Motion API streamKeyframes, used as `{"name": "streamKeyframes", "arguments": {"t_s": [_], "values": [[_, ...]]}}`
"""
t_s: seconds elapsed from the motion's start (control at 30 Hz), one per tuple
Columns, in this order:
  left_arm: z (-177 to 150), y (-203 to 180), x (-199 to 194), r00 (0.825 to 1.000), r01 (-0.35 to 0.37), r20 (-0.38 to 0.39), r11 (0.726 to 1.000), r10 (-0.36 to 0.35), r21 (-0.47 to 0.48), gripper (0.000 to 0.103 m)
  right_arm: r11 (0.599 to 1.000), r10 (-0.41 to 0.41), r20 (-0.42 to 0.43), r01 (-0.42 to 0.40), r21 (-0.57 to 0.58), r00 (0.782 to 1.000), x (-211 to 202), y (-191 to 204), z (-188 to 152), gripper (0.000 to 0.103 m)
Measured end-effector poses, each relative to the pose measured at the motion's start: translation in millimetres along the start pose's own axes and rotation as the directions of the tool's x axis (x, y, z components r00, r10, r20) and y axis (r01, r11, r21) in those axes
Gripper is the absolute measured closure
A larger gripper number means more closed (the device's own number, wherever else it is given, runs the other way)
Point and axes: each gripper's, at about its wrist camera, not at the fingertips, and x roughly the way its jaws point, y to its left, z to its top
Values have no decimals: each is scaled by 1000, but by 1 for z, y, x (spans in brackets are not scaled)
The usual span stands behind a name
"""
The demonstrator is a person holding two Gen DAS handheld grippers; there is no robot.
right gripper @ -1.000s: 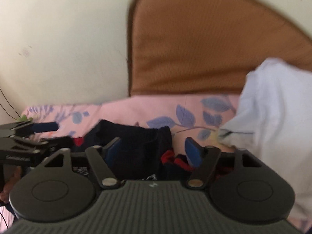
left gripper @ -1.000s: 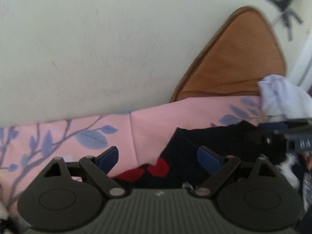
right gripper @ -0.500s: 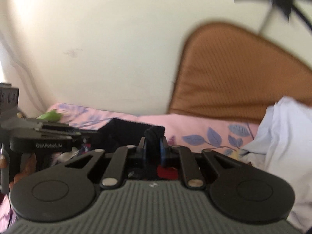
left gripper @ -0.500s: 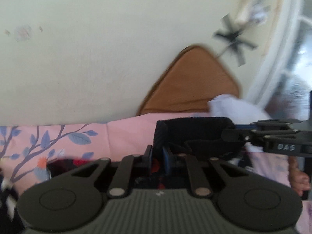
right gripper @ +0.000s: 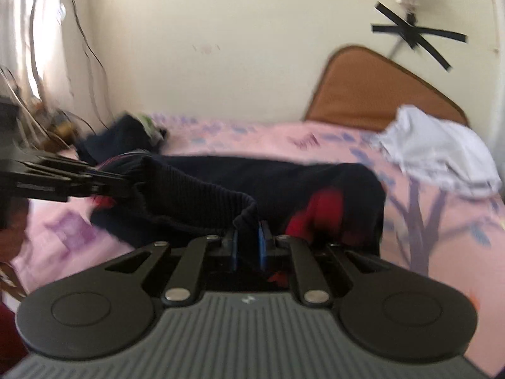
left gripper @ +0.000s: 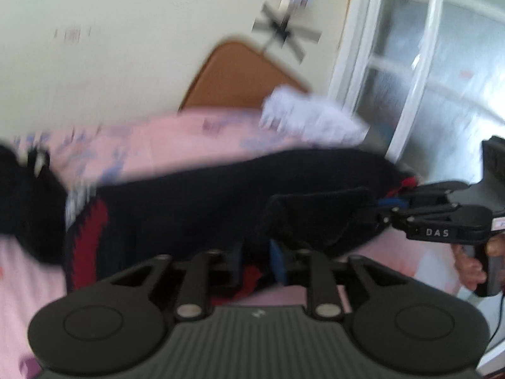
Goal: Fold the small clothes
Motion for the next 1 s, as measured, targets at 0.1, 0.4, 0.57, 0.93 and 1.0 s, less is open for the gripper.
{"name": "streamKeyframes", "arguments": {"t_s": [0.1,0.4,0.57,0.93,1.0], "values": [[-9,7,1,999,10,-31,999,-11,-32,64,998,-57,-11,57,-18,998,15,4,-13,65],[2,47,-77,986,26,168,995,-10,-97,41,997,-7,186,-8,81,983,-51,-13,18,58],[19,75,-53,980,-143,116,978,161,-150,21,980,-163,214,133,150,963,-31,-43,31,34],[50,106,16,984,-155,53,958,173,-240,84,923,37,173,-100,372,984,35,-102,44,79],[51,112,28,980,-176,41,950,193,-258,85,920,28,201,-104,378,979,45,-108,45,79]]}}
